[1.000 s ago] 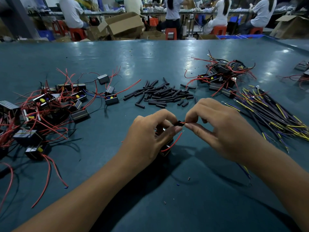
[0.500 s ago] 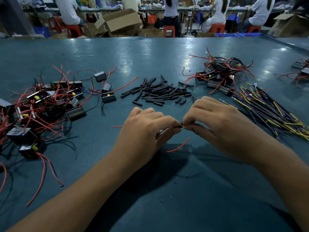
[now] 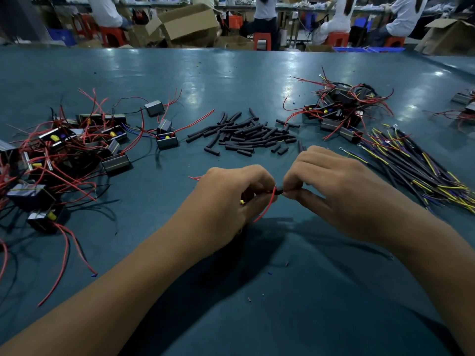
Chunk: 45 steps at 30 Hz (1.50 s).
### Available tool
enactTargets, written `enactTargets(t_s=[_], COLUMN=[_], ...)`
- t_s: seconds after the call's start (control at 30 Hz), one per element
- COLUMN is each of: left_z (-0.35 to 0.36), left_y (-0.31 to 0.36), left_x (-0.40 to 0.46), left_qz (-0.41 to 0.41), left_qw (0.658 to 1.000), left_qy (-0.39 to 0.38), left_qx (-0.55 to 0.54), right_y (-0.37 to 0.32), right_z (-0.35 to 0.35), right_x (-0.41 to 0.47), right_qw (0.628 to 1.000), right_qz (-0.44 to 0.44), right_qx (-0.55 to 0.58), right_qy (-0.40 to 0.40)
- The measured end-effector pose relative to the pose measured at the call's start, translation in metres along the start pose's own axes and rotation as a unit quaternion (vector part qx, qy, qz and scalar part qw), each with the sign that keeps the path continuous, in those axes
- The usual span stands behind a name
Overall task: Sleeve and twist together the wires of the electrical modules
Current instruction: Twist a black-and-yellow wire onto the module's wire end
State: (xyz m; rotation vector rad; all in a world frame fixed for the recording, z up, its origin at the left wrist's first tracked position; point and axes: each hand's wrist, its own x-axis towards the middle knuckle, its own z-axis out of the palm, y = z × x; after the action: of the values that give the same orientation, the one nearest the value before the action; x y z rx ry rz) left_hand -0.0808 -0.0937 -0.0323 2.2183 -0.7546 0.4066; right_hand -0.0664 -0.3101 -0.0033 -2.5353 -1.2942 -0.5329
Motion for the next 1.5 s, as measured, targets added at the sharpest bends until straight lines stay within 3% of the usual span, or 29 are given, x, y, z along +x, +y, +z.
enactTargets(t_s=[0.53,0.87,1.1,1.33,1.5], left_z=[-0.006,-0.005,-0.004,-0.009,-0.010], left_y=[-0.003,-0.003,-0.003,-0.002,0.001], left_x=[0.001,0.000,0.002,0.000,0.001], left_qz=[-0.057,-0.031,0.017,-0.085,-0.089], left_qw=[0.997,0.999,0.999,0.989,0.987], left_qy=[-0.060,-0.024,-0.048,-0.083,-0.076], left_qx=[-0.013,-0.013,0.016,-0.088,-0.108], right_y=[0.012,0.006,0.005,0.003,0.004], right_z=[0.002,0.001,-0.001,0.002,0.002], right_x=[-0.005,-0.002,-0.001,-0.002,-0.004], right_qw=[0.997,0.999,1.000,0.994,0.971], right_qz=[0.040,0.007,-0.010,0.059,0.125], right_qx=[0.068,0.035,0.018,0.086,0.200], right_qy=[-0.011,0.001,-0.002,-0.038,-0.031])
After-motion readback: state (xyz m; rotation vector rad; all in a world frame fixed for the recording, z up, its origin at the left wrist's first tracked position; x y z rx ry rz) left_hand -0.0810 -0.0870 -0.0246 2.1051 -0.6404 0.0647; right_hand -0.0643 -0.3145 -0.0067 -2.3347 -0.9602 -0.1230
